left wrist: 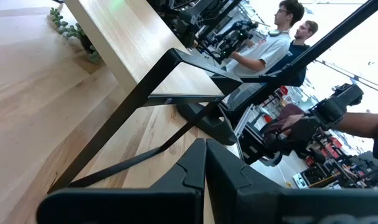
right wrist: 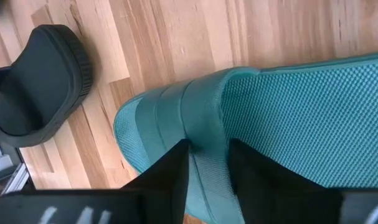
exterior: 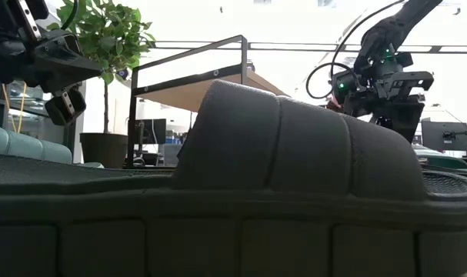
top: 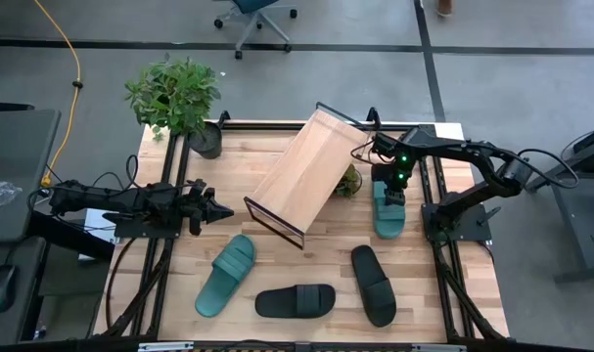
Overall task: Pick and place slides into the shelf
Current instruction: Put the right blue slide on the shelf
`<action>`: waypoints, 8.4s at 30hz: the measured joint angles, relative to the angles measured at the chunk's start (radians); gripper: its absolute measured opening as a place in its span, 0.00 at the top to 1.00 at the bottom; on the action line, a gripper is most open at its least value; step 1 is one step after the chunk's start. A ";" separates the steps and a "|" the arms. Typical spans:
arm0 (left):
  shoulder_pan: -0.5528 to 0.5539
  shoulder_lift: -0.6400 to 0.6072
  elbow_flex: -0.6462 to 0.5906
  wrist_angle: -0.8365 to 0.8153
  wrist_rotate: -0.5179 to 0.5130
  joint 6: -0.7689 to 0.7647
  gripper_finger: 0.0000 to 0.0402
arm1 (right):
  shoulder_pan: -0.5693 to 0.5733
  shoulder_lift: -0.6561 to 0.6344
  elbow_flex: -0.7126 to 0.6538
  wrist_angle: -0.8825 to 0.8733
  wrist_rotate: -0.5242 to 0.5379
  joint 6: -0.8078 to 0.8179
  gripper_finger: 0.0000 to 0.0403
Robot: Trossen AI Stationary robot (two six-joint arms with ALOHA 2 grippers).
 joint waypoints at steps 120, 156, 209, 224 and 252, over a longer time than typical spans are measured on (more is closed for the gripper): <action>0.000 0.000 0.000 -0.003 0.006 0.028 1.00 | 0.401 -0.759 0.069 0.819 0.289 1.658 1.00; 0.000 0.000 0.000 0.008 0.086 0.140 1.00 | 0.842 -0.104 0.434 0.831 1.225 2.143 1.00; 0.000 0.000 0.000 0.041 0.293 0.270 1.00 | 0.881 0.383 0.845 0.629 1.340 2.490 1.00; 0.000 0.000 0.000 0.043 0.314 0.285 1.00 | 0.881 0.412 0.845 0.648 1.327 2.518 1.00; 0.000 0.000 0.000 0.043 0.314 0.288 1.00 | 0.878 0.459 0.845 0.671 1.290 2.543 1.00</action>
